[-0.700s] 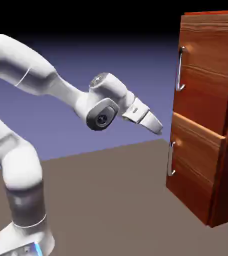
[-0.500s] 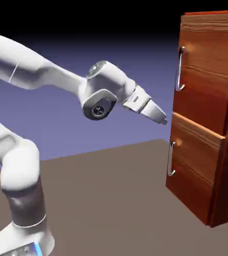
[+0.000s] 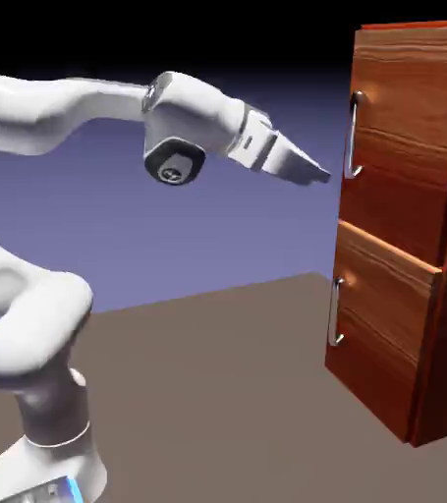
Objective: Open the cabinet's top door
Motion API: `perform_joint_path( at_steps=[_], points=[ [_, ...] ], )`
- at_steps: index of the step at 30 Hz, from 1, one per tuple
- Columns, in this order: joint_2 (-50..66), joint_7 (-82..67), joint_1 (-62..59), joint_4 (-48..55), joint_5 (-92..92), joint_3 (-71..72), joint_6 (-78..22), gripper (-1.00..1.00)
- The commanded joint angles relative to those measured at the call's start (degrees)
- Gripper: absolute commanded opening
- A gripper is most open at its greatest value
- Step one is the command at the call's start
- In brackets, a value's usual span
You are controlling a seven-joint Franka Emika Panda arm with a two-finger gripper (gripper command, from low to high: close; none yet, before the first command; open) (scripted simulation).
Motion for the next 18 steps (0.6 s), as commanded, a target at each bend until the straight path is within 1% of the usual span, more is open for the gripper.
perform_joint_path(
  at_steps=[1,18],
  points=[
    [-0.72,-1.34,-1.4,0.58,2.5,1.16,-0.42,0.0],
    [-12.89,-24.03,-25.21,10.34,44.86,20.94,-7.48,0.0]
  ],
)
